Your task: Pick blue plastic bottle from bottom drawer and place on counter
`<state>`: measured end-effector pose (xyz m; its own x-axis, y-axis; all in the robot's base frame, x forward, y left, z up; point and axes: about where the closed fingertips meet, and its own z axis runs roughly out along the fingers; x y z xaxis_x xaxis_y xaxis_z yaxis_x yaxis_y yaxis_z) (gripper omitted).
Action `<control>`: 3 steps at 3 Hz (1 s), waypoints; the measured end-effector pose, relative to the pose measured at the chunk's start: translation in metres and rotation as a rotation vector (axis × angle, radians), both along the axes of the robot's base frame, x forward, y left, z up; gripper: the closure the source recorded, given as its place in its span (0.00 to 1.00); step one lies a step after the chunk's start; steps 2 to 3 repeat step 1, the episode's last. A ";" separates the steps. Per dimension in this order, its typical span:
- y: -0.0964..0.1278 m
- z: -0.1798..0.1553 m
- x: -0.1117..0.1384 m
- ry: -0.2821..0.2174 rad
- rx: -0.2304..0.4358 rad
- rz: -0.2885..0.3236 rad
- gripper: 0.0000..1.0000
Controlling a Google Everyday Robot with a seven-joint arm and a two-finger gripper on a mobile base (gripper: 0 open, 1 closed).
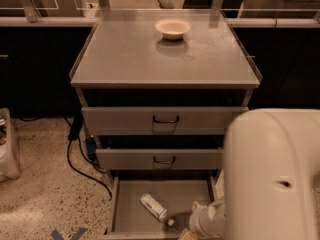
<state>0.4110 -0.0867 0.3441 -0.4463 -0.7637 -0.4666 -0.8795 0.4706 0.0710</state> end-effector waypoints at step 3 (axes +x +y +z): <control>-0.033 0.035 -0.024 -0.065 0.056 -0.079 0.00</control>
Offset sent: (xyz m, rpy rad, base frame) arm 0.0000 0.0000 0.0000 0.0000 0.0000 0.0000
